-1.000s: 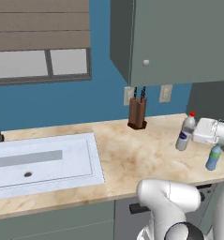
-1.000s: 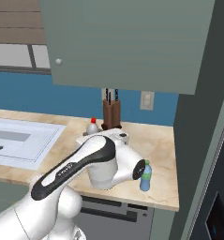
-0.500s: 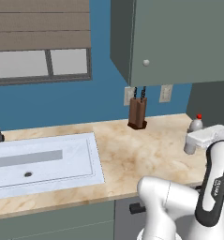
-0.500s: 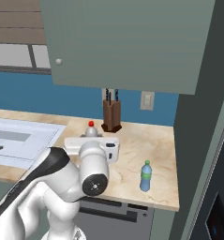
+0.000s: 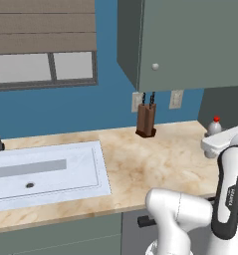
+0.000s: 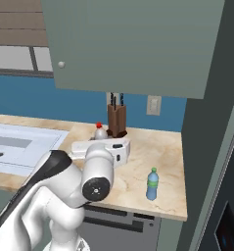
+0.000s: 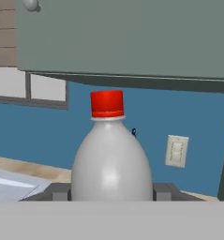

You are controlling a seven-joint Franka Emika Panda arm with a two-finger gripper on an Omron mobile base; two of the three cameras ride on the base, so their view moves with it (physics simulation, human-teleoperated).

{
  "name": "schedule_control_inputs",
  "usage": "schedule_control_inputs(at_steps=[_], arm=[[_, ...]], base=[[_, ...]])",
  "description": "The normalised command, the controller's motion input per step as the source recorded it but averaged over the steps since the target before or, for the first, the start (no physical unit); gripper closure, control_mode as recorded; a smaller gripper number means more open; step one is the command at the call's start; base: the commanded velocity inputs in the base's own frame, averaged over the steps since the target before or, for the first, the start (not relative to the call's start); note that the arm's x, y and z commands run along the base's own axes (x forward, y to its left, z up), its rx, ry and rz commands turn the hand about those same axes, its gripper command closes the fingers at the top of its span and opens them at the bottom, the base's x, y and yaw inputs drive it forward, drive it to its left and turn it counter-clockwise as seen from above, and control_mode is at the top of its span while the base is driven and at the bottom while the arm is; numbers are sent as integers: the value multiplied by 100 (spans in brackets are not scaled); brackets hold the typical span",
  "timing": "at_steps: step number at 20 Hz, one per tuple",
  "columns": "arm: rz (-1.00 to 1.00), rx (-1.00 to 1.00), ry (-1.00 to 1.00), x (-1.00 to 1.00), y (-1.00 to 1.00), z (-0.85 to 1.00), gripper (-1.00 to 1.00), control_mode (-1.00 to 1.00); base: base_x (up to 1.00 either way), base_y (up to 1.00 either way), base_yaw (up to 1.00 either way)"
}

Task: Take the bottled waters from the counter and place them in the freezer to freeze. Close the freezer door after placing the bottles.

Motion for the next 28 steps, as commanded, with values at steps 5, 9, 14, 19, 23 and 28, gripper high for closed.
schedule_control_inputs(at_steps=[5, 9, 14, 19, 23, 28], arm=[[-2, 0, 0, 0, -3, 0, 100, -100], [0, 0, 0, 0, 0, 0, 100, -100], [-1, 0, 0, -25, -1, 0, 100, 100], [0, 0, 0, 0, 0, 0, 100, 100], [0, 0, 0, 0, 0, 0, 100, 100], [0, 0, 0, 0, 0, 0, 100, 100]], base=[[0, 0, 0], [0, 0, 0], [-16, -4, -1], [-98, -34, -10], [-99, -38, -9], [-100, -41, -2]])
